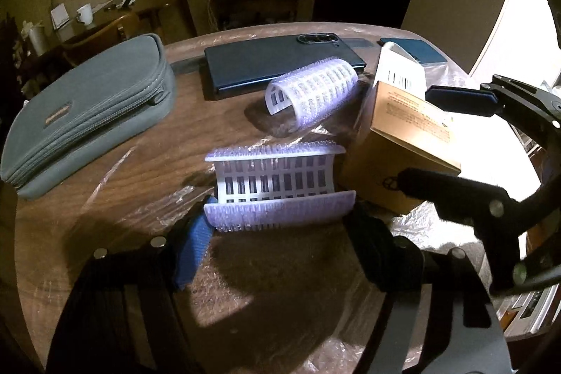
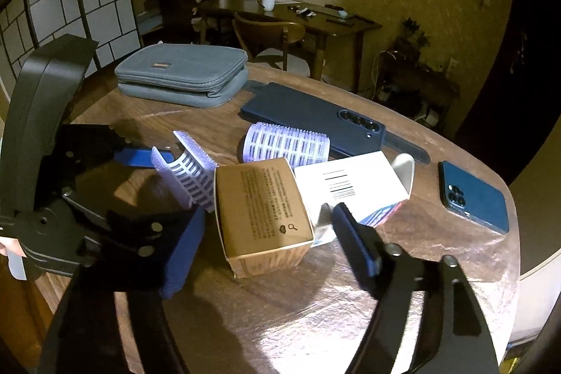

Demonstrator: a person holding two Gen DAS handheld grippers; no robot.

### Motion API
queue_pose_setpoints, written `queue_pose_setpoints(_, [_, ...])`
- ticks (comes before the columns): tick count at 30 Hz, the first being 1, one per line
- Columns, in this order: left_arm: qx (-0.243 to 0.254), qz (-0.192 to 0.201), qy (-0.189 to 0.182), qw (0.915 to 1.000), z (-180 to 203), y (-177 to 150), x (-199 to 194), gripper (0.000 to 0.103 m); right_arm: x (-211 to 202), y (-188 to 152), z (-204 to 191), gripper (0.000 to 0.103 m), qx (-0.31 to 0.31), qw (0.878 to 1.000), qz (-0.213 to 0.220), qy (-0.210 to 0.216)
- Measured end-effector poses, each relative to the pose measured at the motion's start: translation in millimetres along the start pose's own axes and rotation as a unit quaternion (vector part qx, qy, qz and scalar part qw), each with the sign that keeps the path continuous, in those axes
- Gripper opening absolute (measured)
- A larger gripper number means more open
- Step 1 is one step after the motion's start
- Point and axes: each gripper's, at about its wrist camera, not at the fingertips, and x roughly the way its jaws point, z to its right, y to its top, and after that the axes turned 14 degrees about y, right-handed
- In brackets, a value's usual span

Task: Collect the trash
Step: 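Grasp the purple hair roller with the left tool while the right tool grasps the brown cardboard box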

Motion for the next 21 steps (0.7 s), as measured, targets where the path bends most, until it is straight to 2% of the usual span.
queue_pose_setpoints(3, [-0.003, 0.004, 0.001, 1.0, -2, -2, -2, 0.073, -4, 0, 2, 0.048, 0.009, 1.0, 0.002, 0.013])
queue_pose_setpoints(21, [-0.026, 0.009, -0.007, 0.9996, -11, -19, -26, 0.073, -34, -19, -9, 0.046, 0.034, 0.999, 0.01, 0.039])
